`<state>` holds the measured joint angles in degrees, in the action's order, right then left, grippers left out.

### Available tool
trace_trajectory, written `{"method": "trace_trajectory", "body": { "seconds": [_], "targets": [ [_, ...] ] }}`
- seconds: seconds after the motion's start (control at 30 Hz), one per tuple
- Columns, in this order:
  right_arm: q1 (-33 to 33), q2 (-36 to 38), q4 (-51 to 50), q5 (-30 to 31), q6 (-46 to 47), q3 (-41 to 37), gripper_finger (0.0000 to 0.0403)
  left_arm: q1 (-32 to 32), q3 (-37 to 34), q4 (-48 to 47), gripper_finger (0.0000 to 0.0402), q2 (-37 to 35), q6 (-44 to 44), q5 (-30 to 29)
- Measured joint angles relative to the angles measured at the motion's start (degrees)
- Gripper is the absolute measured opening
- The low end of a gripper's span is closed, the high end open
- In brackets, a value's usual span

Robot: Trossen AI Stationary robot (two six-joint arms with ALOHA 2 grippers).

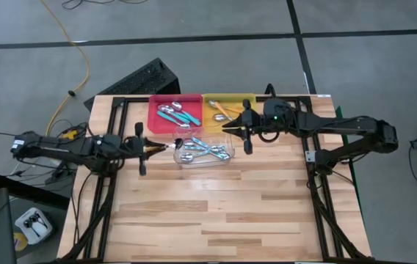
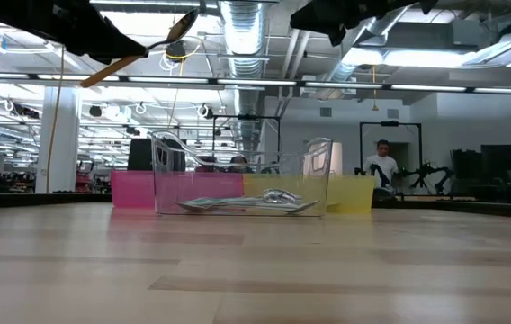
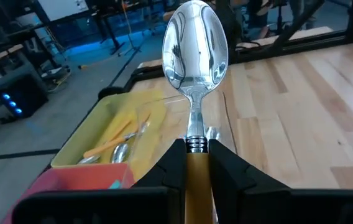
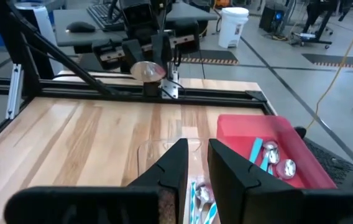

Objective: Sort silverware by color (type)
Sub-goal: Put the yellow spoon into the yellow bin

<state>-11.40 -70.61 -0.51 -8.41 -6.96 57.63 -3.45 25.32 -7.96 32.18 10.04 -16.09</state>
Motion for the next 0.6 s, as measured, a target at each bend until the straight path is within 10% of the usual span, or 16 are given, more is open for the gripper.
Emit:
{"method": "trace_trajectory", "body": {
  "seconds": [0.6],
  "targets": [
    [0.0, 0.0, 1.4, -0.7, -0.6, 0.0, 0.0087, 10.9, -6.6, 11.5, 0.0026, -0.1, 1.2, 9.7]
  ]
}}
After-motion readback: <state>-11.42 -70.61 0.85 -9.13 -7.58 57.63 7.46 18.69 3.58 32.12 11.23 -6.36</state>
